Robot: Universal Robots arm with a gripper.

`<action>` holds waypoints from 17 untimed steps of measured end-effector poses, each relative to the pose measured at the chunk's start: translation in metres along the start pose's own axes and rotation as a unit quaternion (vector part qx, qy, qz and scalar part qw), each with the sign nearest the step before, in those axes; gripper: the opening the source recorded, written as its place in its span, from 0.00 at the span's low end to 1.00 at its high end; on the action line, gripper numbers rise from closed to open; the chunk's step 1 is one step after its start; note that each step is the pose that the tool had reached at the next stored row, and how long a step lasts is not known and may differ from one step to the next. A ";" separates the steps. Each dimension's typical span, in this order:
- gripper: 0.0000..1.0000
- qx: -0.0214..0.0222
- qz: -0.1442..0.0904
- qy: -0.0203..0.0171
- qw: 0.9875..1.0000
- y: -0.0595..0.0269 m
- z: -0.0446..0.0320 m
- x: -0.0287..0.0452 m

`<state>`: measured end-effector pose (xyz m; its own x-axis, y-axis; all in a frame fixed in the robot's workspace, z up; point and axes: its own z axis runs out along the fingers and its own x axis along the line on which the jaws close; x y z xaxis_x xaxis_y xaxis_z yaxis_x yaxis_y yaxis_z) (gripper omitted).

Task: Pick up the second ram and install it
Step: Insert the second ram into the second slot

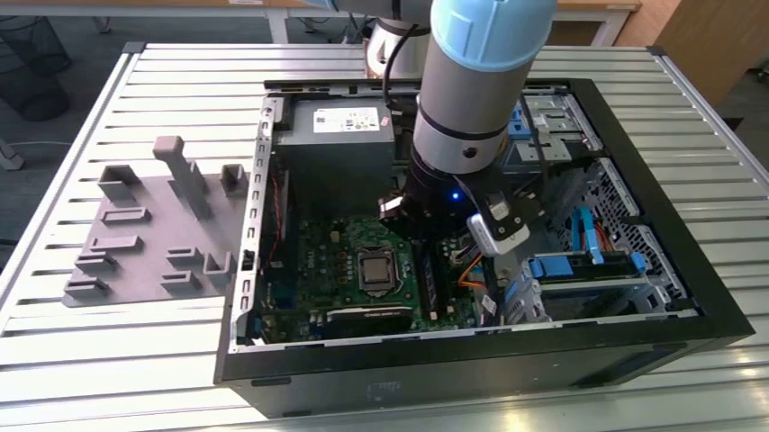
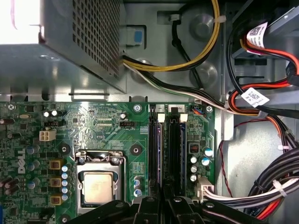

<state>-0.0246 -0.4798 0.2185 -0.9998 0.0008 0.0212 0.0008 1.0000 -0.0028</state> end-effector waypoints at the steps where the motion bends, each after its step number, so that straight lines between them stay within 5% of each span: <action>1: 0.14 0.000 0.000 0.000 1.000 0.0000 0.0004 0.0000; 17: 0.14 -0.004 0.000 0.000 1.000 0.0000 0.0029 -0.0001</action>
<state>-0.0245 -0.4798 0.2155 -0.9998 0.0006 0.0212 0.0007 1.0000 0.0049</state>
